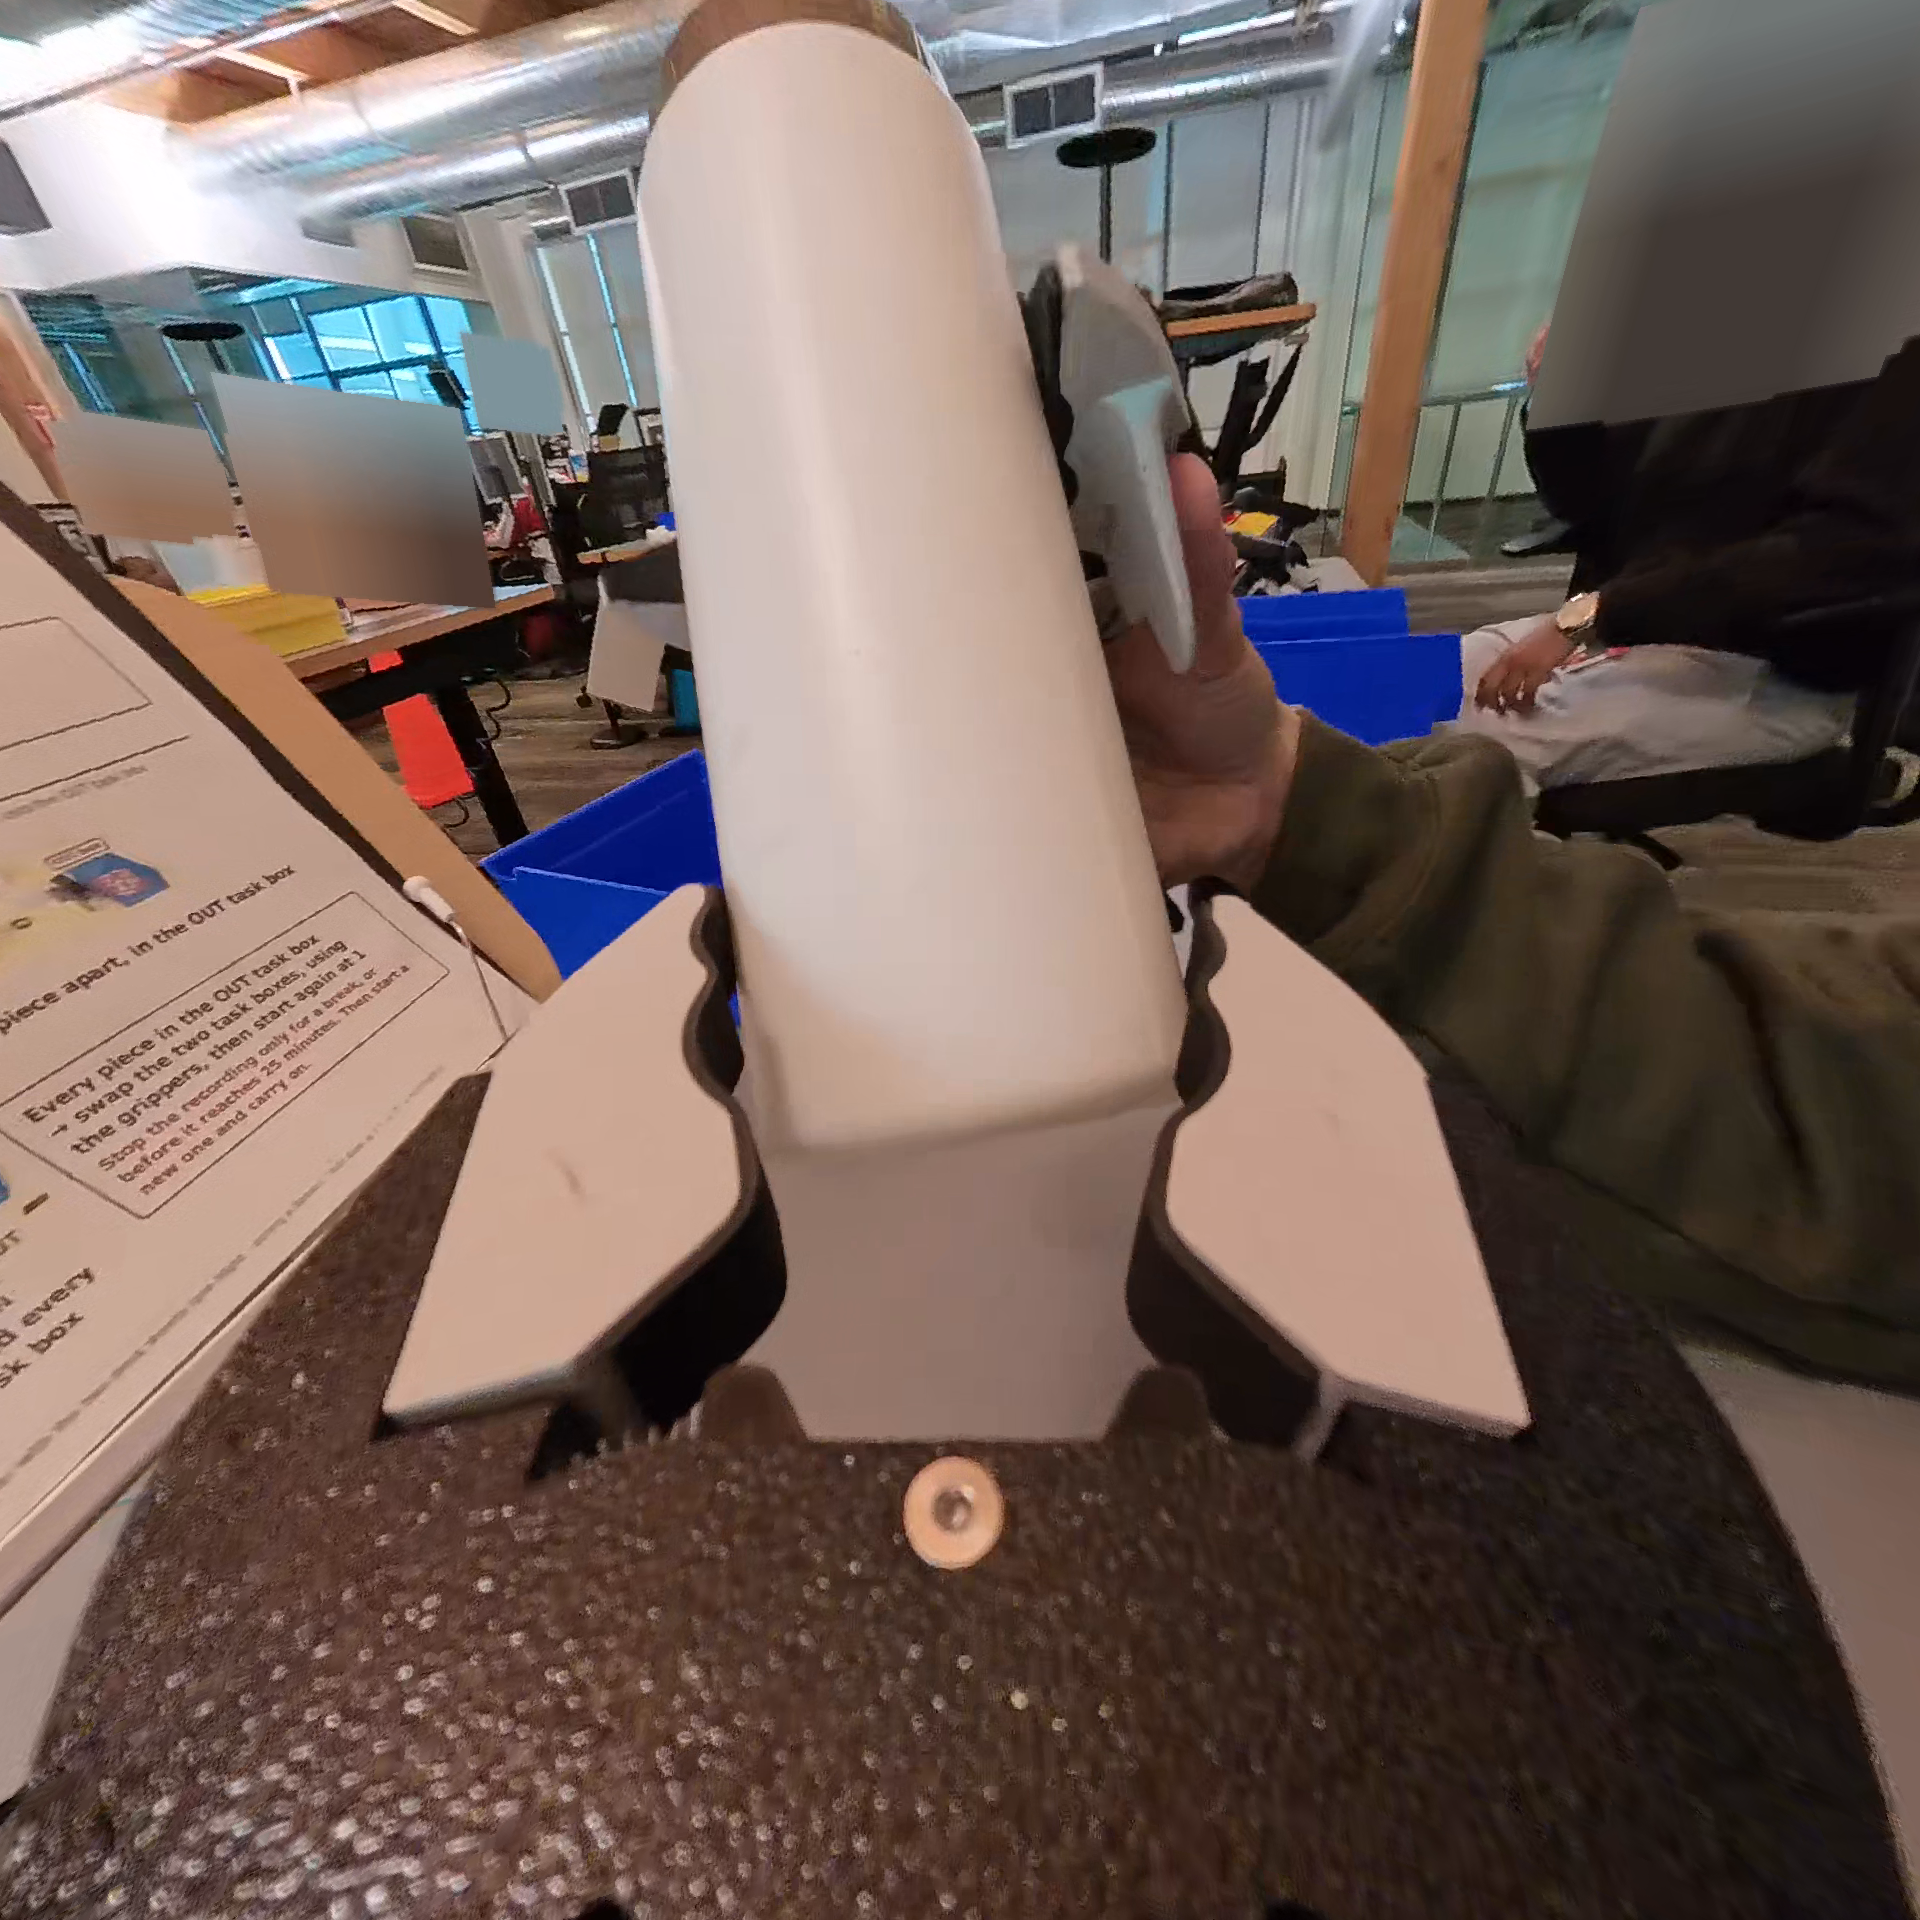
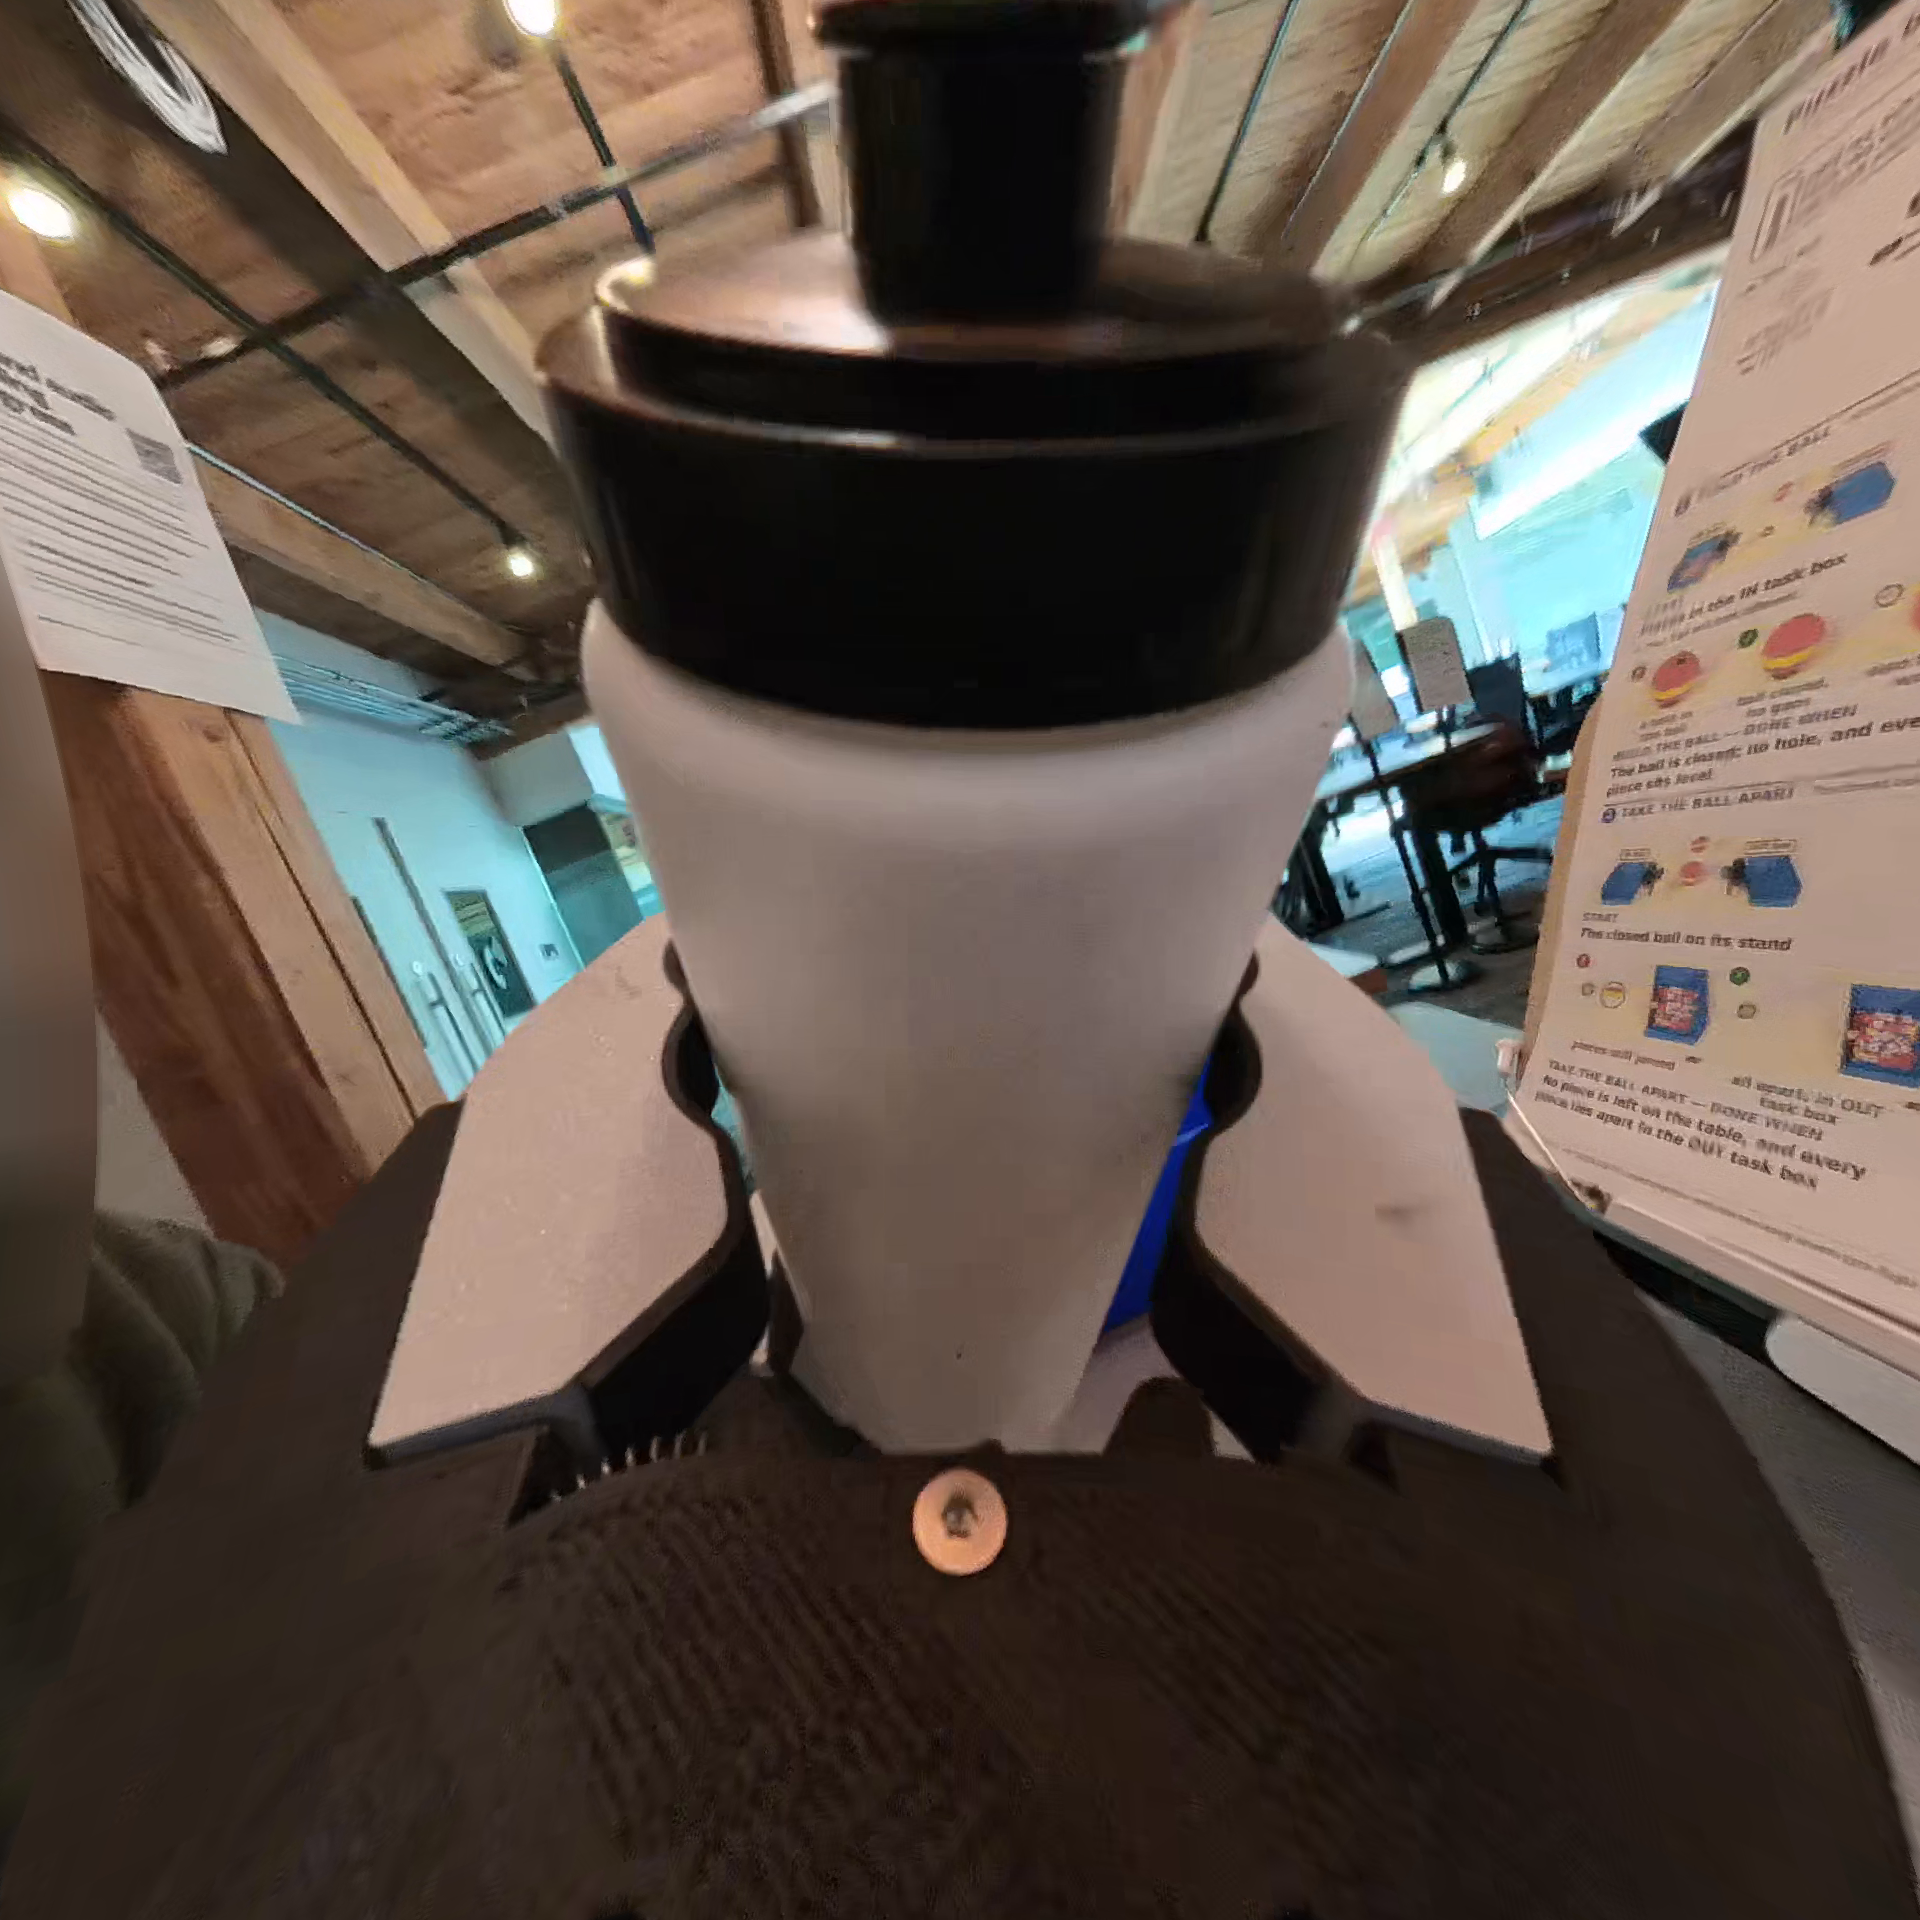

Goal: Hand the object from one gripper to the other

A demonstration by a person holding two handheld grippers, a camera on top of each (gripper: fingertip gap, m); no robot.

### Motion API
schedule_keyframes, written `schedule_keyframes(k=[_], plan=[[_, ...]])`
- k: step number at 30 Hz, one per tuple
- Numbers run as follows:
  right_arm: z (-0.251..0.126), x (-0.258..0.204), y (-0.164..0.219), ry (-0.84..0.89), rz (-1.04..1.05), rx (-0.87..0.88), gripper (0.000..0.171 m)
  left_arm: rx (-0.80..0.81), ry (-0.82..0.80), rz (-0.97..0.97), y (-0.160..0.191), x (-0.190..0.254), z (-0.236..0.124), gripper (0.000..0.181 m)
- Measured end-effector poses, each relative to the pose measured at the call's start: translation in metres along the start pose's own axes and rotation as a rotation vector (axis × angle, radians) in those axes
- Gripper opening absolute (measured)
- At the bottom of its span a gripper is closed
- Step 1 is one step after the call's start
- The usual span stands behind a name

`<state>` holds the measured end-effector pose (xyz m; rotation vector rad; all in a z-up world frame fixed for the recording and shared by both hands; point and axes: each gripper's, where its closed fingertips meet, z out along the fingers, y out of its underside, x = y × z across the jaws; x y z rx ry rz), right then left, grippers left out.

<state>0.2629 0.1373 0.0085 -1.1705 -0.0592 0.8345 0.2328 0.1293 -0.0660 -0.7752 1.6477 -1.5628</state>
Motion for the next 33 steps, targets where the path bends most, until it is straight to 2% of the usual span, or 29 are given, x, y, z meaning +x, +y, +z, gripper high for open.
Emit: schedule_keyframes(k=[3,6,8,11,14,17,21,24,27,29,33], plan=[[0.005,-0.002,-0.003,-0.034,-0.009,0.010,0.093,0.025,-0.031,0.024,-0.006,-0.003,-0.003,0.083],[0.002,0.001,-0.022,0.027,-0.034,0.124,0.093,0.186,-0.160,0.070,-0.029,-0.014,-0.009,0.080],[-0.008,0.000,-0.042,0.049,-0.029,0.248,0.093,0.262,-0.228,0.124,-0.038,-0.018,-0.012,0.092],[-0.024,0.000,-0.063,0.002,0.124,0.423,0.093,0.321,-0.295,0.216,-0.041,-0.017,-0.007,0.104],[-0.019,0.011,-0.052,-0.017,0.272,0.392,0.093,0.432,-0.436,0.423,-0.053,-0.011,-0.008,0.100],[-0.002,0.012,-0.033,-0.042,0.356,0.309,0.093,0.365,-0.526,0.591,-0.049,-0.010,-0.004,0.104],[0.018,0.005,-0.010,-0.050,0.377,0.192,0.093,0.382,-0.637,0.670,-0.058,-0.017,-0.021,0.107],[0.018,0.007,-0.008,-0.062,0.393,0.183,0.093,0.292,-0.620,0.644,-0.055,-0.023,-0.022,0.106],[0.014,0.020,-0.002,-0.006,0.378,0.162,0.093,0.211,-0.592,0.510,-0.048,-0.033,-0.020,0.105],[0.016,0.023,0.001,0.038,0.269,0.132,0.098,0.244,-0.539,0.376,-0.050,-0.035,-0.021,0.105],[0.016,0.008,-0.006,0.066,-0.036,0.105,0.126,0.415,-0.424,0.048,-0.059,-0.044,-0.037,0.104]])
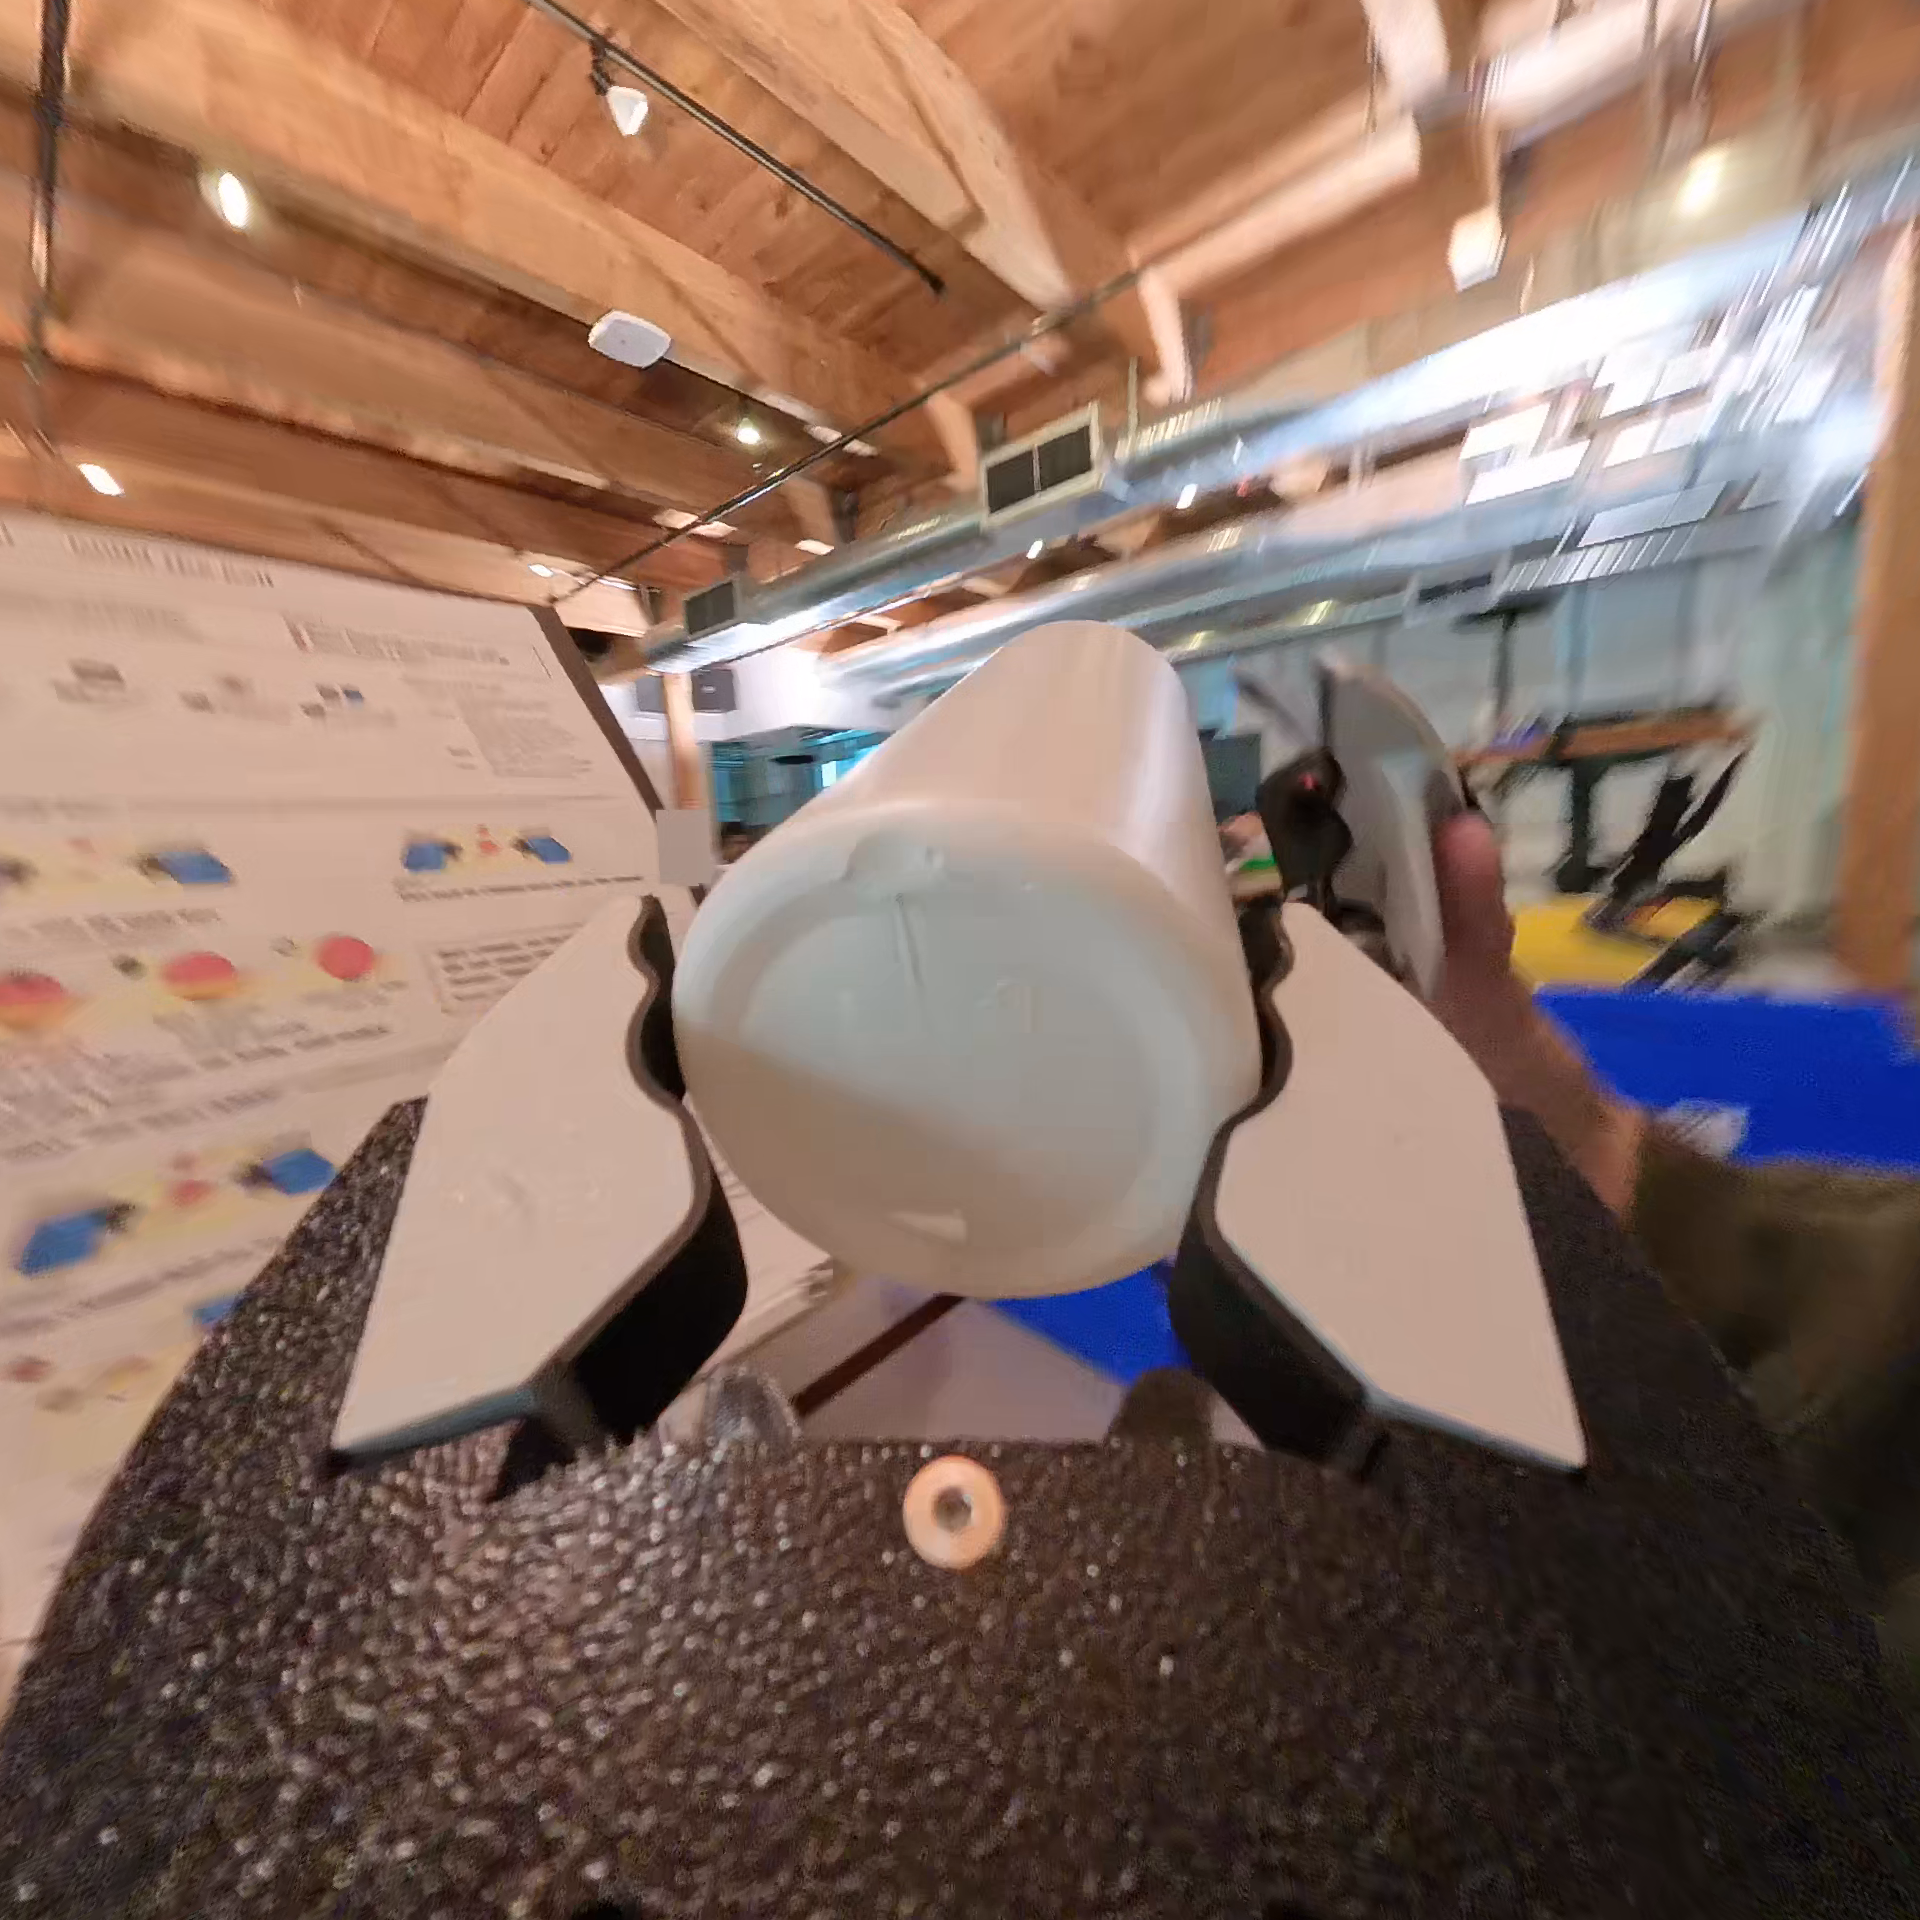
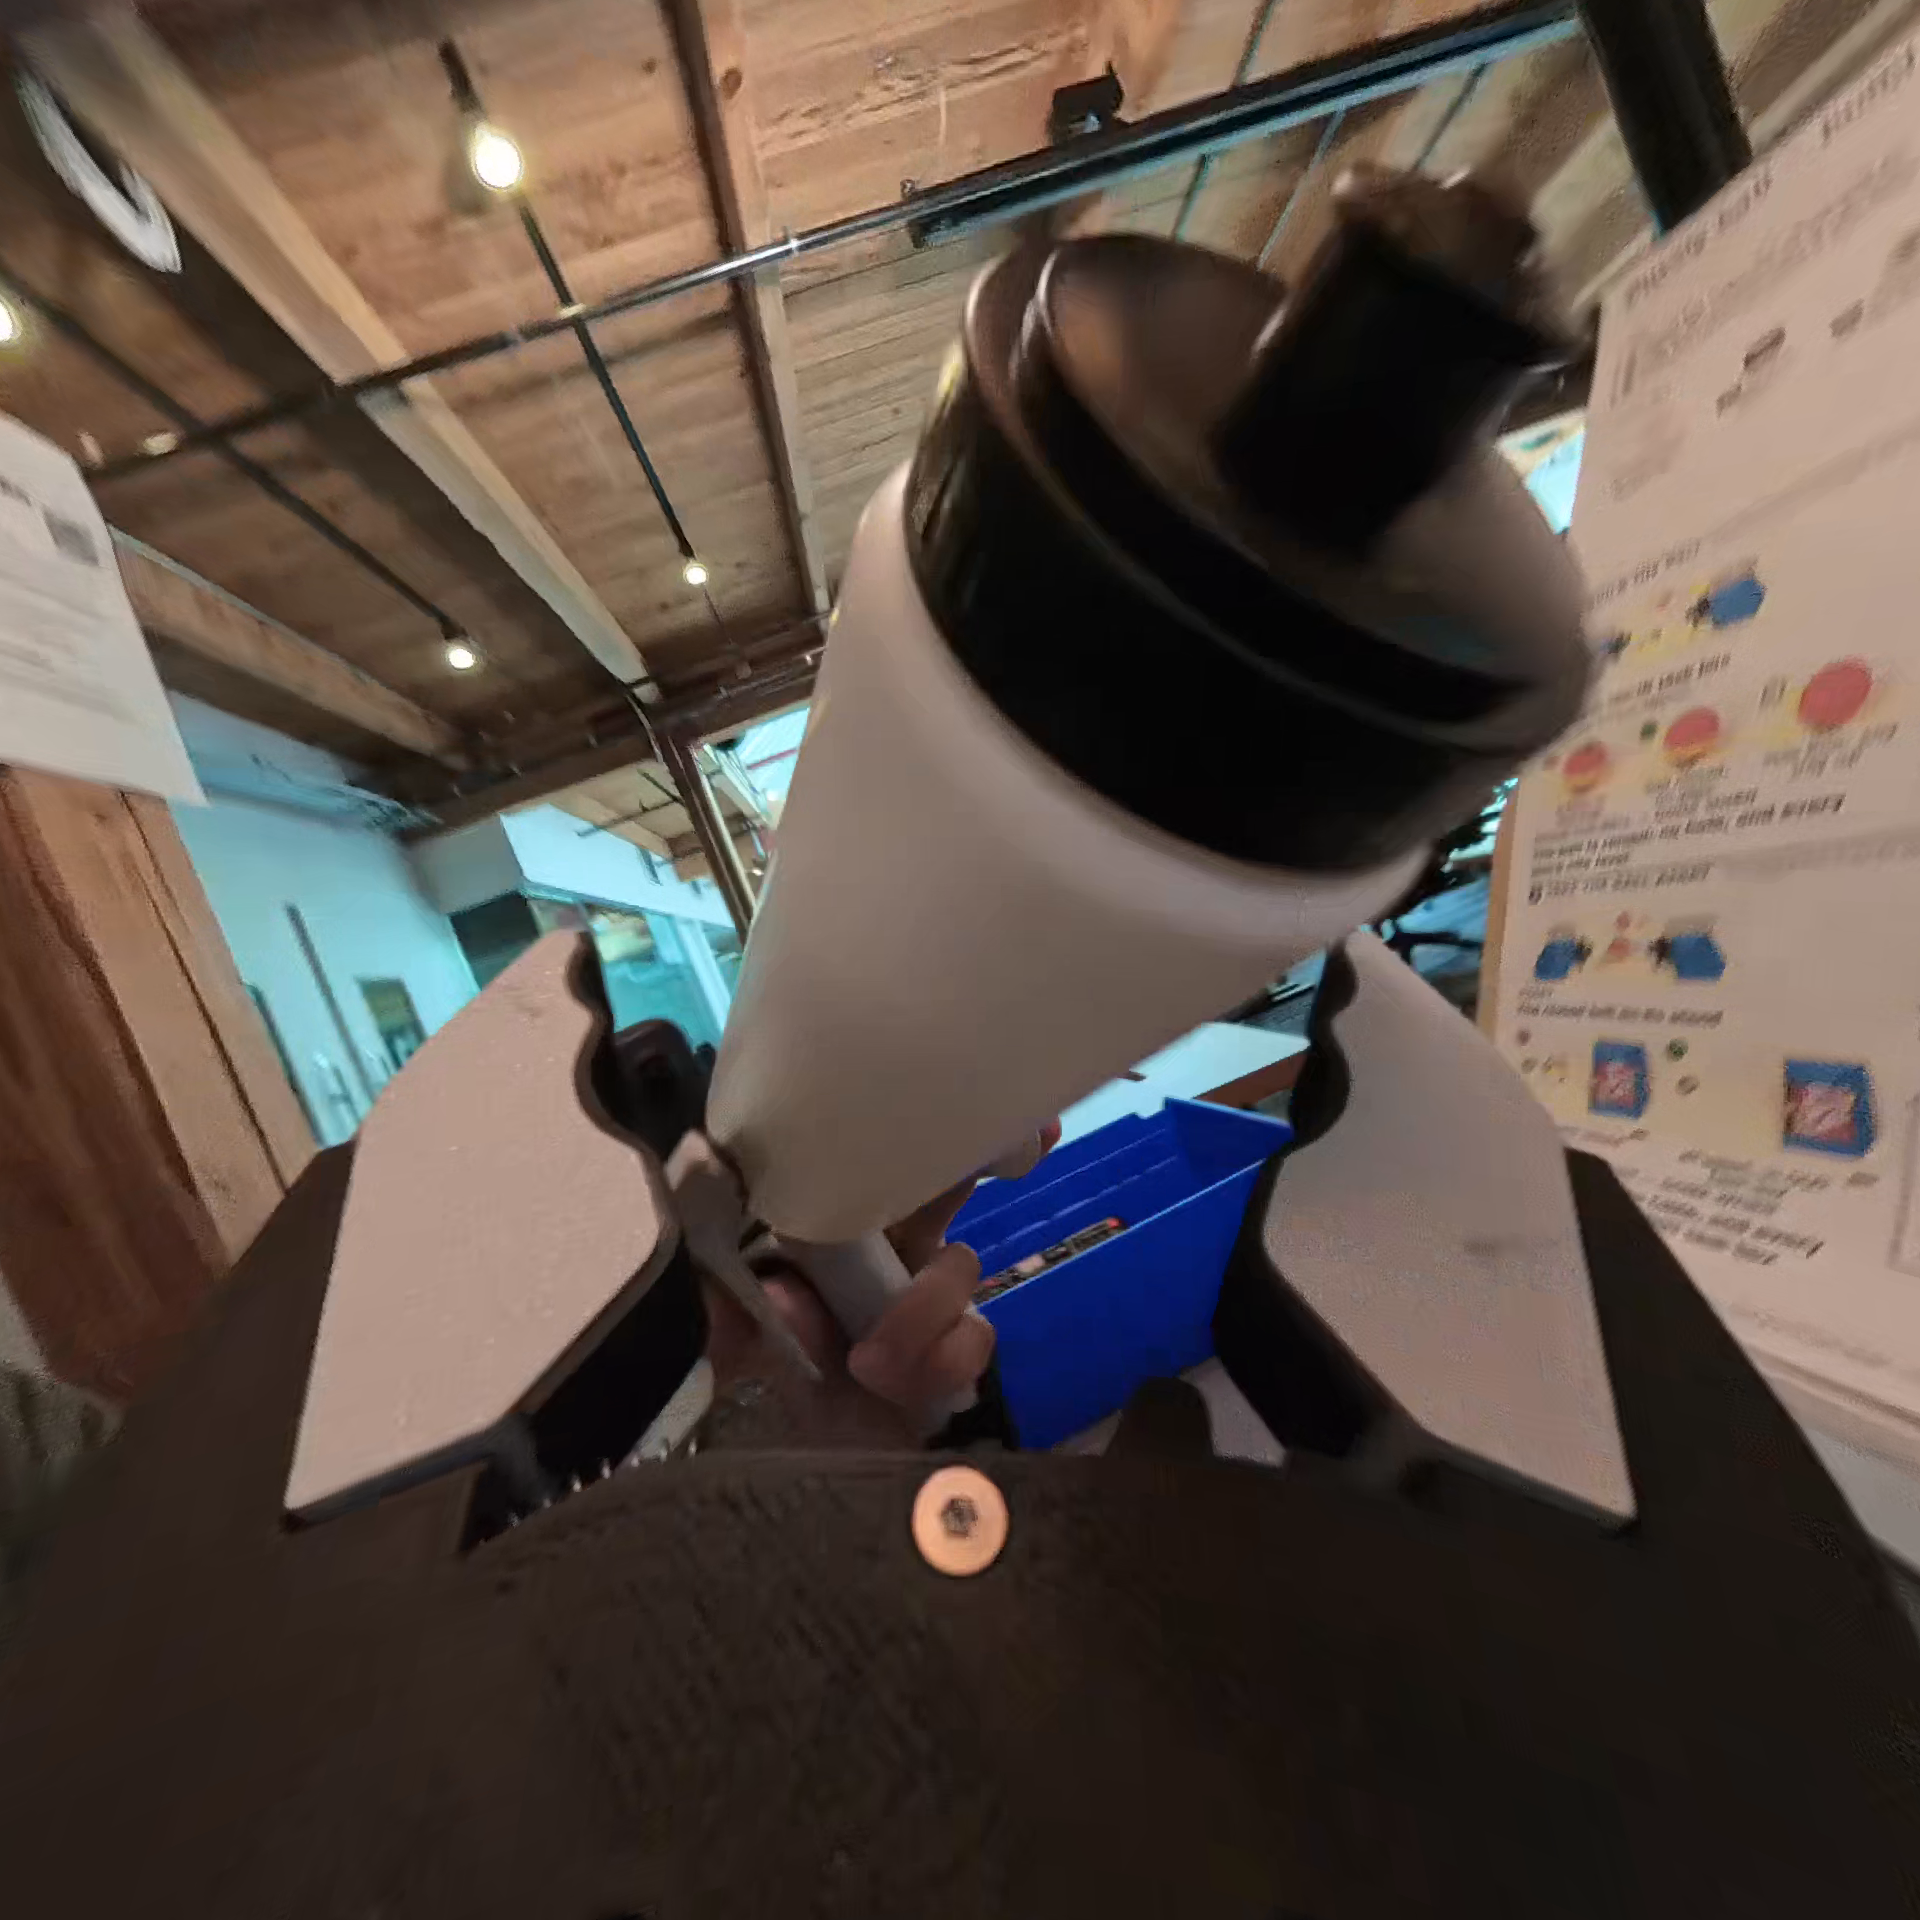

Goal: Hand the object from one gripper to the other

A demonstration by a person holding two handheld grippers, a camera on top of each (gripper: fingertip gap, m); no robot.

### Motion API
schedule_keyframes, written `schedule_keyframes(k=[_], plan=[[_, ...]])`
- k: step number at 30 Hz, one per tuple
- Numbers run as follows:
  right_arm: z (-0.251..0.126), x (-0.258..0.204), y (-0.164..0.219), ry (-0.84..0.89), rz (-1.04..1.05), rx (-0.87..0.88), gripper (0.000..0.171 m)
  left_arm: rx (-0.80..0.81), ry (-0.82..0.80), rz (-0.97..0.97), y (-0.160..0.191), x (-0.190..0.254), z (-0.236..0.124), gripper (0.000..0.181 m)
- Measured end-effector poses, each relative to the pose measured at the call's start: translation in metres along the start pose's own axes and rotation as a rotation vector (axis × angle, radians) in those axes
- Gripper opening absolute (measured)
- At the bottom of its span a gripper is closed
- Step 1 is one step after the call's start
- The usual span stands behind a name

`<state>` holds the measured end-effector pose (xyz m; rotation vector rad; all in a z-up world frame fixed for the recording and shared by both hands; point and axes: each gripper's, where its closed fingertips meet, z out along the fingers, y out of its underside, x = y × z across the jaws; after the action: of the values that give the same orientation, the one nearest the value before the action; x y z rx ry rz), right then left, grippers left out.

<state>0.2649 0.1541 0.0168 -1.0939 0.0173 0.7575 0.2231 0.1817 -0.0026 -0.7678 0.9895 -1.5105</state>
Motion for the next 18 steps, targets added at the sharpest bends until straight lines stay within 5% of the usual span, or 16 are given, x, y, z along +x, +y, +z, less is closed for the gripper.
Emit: schedule_keyframes(k=[5,10,13,18], plan=[[-0.023,0.014,-0.015,0.168,-0.393,-0.060,0.145,-0.005,0.174,-0.388,-0.007,-0.018,-0.016,0.105],[-0.038,0.000,-0.002,0.089,-0.478,-0.208,0.142,-0.149,0.328,-0.390,0.009,-0.008,-0.029,0.105],[-0.031,-0.014,0.022,-0.035,-0.463,-0.305,0.115,-0.199,0.407,-0.368,0.017,0.011,-0.027,0.105],[-0.030,-0.026,0.028,-0.088,-0.520,-0.317,0.123,-0.237,0.432,-0.357,0.020,0.006,-0.038,0.105]])
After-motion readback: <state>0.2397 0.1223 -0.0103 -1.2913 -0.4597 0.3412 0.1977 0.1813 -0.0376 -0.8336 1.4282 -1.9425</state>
